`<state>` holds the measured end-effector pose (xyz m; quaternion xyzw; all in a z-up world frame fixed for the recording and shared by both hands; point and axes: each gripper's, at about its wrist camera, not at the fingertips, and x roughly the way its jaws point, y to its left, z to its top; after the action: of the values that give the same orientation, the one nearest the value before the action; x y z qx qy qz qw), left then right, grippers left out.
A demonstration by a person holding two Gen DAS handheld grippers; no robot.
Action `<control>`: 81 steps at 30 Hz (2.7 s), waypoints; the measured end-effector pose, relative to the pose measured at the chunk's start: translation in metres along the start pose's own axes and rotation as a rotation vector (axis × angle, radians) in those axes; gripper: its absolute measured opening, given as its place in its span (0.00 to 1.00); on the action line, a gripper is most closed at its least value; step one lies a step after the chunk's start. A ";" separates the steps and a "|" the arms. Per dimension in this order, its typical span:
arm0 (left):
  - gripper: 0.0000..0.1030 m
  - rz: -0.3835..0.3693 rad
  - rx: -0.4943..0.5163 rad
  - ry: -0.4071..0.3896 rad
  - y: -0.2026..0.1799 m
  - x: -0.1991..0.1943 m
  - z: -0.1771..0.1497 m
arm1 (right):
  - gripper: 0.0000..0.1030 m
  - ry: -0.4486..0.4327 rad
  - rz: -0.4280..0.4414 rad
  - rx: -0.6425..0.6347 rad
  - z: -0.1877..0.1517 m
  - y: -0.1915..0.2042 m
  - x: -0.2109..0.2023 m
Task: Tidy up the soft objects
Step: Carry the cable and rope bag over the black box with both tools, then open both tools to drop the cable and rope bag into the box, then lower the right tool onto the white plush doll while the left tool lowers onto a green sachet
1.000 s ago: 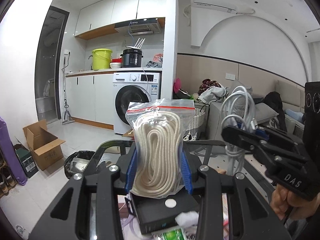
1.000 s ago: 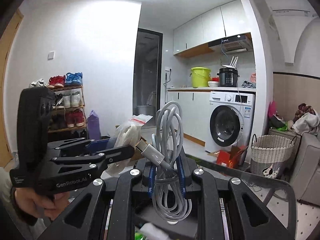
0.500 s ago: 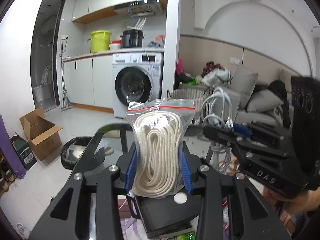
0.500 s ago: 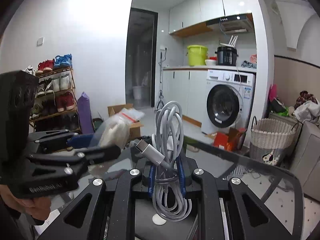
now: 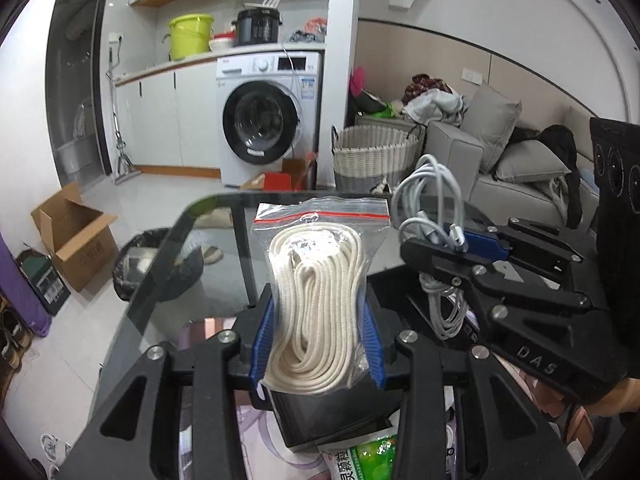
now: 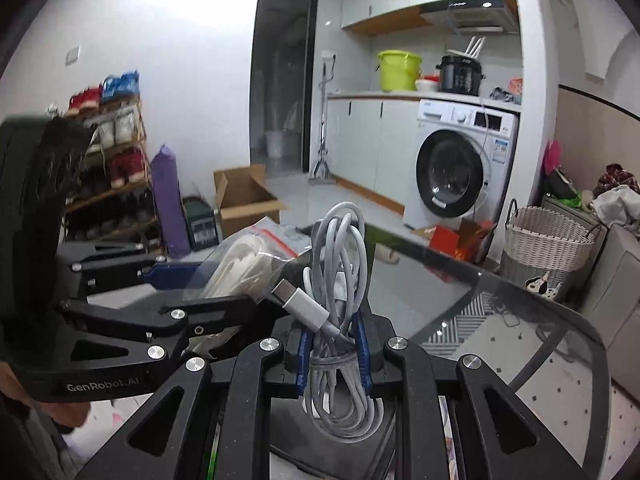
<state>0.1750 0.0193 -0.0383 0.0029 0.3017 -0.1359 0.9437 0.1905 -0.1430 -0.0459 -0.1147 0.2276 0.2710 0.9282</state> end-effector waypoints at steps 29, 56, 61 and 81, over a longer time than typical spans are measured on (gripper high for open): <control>0.49 0.027 0.071 0.243 -0.014 0.030 -0.021 | 0.20 0.416 0.042 0.063 -0.051 -0.013 0.048; 0.73 0.006 0.172 0.308 -0.028 -0.065 -0.059 | 0.44 0.444 0.215 -0.030 -0.057 0.024 -0.090; 0.73 -0.056 0.180 0.383 -0.035 -0.069 -0.085 | 0.45 0.511 0.254 -0.029 -0.078 0.034 -0.094; 0.73 -0.183 0.244 0.560 -0.062 -0.058 -0.121 | 0.46 0.740 0.306 -0.149 -0.127 0.063 -0.072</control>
<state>0.0451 -0.0149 -0.0991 0.1260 0.5304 -0.2493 0.8004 0.0556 -0.1662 -0.1272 -0.2362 0.5403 0.3622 0.7219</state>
